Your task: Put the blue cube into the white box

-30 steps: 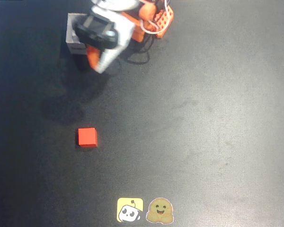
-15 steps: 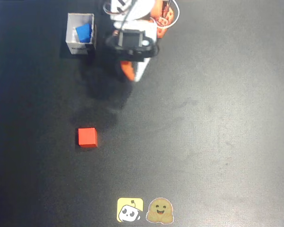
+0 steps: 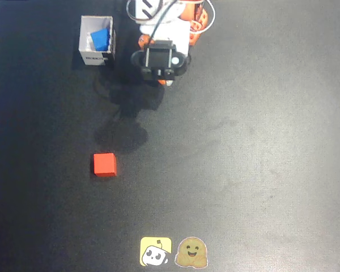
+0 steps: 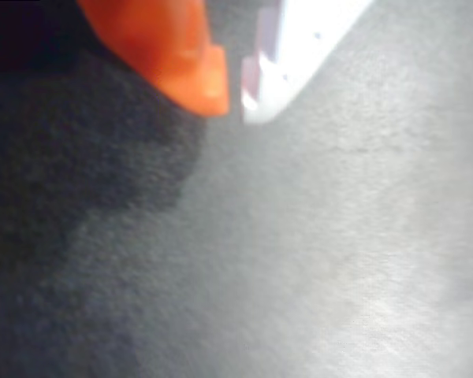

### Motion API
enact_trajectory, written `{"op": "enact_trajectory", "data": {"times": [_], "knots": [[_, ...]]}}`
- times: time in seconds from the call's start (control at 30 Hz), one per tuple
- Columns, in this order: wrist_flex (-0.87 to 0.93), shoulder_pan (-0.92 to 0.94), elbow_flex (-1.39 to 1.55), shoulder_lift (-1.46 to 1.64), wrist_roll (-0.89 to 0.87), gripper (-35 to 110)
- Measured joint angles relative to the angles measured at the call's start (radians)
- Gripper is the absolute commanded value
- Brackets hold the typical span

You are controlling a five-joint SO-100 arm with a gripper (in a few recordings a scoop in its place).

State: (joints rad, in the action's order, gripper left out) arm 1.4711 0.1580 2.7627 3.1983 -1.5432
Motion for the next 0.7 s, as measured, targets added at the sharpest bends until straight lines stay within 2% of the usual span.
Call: {"op": "enact_trajectory", "data": {"times": [0.4, 0.7], "knots": [[-0.164, 0.002, 0.19, -0.009, -0.008, 0], [-0.132, -0.028, 0.195, -0.009, -0.011, 0]]}}
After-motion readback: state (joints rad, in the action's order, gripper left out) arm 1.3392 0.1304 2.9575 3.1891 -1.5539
